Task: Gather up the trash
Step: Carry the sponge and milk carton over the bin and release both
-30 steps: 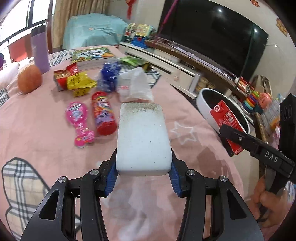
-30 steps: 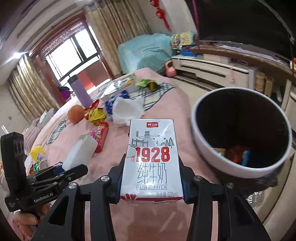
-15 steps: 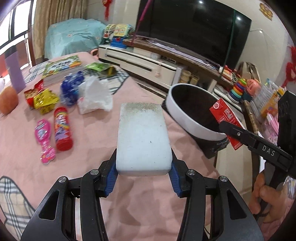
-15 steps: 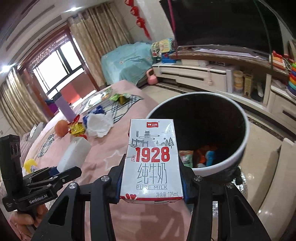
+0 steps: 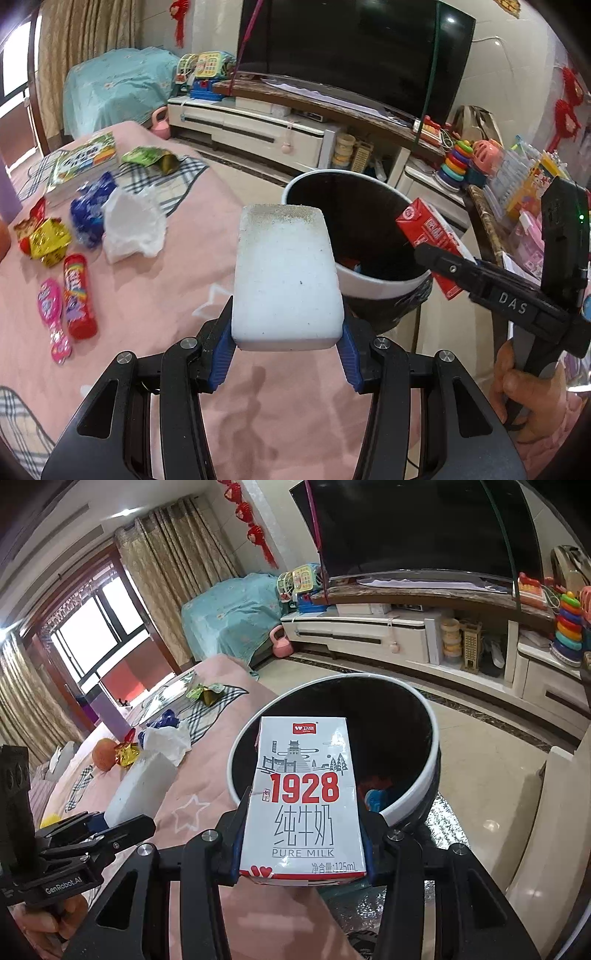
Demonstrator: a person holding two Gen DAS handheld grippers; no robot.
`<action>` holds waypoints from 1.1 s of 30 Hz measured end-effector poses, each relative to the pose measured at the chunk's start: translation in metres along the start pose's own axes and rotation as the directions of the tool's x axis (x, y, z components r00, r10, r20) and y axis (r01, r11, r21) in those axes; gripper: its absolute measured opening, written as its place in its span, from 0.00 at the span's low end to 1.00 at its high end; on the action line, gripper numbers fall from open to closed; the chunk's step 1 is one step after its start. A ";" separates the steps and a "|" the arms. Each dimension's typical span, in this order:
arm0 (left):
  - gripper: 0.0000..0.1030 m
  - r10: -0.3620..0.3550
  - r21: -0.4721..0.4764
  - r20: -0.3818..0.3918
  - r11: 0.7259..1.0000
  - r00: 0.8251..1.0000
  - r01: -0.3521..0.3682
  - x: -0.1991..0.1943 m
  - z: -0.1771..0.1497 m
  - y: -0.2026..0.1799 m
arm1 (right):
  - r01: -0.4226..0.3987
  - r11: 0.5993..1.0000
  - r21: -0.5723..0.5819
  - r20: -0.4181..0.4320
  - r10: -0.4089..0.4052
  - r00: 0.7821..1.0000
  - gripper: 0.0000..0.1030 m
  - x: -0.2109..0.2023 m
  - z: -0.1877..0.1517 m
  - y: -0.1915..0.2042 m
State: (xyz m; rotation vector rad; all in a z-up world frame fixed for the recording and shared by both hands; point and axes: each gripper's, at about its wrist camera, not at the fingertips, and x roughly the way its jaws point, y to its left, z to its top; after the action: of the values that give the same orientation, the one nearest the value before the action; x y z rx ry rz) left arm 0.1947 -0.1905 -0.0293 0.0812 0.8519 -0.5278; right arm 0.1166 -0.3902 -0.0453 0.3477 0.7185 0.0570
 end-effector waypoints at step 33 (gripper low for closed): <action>0.47 0.003 0.087 -0.075 0.996 0.997 0.003 0.060 0.045 -0.040 | 0.045 0.999 -0.002 -0.053 -0.045 0.998 0.46 0.028 0.034 -0.037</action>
State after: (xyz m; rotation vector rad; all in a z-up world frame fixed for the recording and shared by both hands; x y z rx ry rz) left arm 0.2389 -0.2621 -0.0379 0.1820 0.9017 -0.5645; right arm 0.1574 -0.4302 -0.0518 0.3305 0.7782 0.0240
